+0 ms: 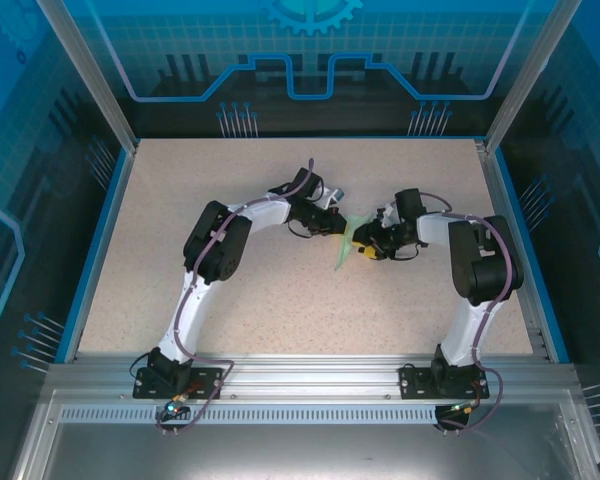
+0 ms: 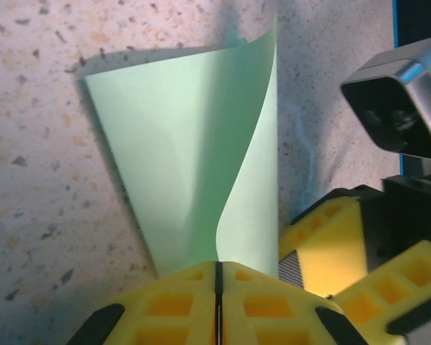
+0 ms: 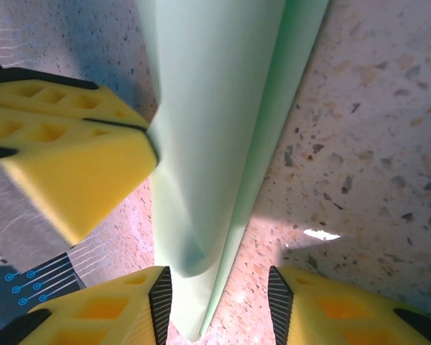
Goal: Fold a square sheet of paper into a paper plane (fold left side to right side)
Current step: Fold the wing for the fifth time at the center of the table.
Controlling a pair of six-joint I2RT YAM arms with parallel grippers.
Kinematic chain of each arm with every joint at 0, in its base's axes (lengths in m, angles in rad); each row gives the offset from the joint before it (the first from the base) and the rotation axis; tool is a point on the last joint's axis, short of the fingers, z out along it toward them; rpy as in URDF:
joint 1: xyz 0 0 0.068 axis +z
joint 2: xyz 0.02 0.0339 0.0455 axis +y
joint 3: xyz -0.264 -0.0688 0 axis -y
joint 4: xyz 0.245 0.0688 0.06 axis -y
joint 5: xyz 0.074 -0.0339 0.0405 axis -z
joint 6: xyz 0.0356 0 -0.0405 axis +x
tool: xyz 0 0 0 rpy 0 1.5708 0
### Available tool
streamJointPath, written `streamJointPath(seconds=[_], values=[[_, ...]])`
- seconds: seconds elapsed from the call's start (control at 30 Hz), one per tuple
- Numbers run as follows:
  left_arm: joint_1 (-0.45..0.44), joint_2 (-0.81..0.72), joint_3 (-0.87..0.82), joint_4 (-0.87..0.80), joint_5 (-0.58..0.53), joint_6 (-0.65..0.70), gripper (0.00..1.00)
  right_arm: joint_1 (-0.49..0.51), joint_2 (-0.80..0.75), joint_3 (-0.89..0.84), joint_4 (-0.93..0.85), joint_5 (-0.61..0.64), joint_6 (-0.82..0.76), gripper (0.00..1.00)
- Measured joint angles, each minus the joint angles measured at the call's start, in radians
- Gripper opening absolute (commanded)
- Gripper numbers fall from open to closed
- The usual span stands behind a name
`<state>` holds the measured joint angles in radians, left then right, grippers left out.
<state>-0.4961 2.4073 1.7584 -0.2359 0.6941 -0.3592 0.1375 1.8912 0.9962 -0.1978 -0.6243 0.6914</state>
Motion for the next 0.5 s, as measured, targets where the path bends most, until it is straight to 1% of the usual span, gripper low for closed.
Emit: streamJointPath(seconds=[0.17,0.33,0.5], values=[[0.004,0.009,0.006,-0.004,-0.005,-0.001,0.1,-0.001,-0.019,-0.029,0.032,0.023,-0.02,0.37],[0.003,0.009,0.006,-0.005,-0.009,-0.003,0.1,-0.019,-0.044,-0.035,0.051,0.072,-0.034,0.34],[0.003,0.009,0.008,-0.009,-0.014,-0.005,0.1,-0.027,-0.052,-0.032,0.092,0.075,-0.026,0.28]])
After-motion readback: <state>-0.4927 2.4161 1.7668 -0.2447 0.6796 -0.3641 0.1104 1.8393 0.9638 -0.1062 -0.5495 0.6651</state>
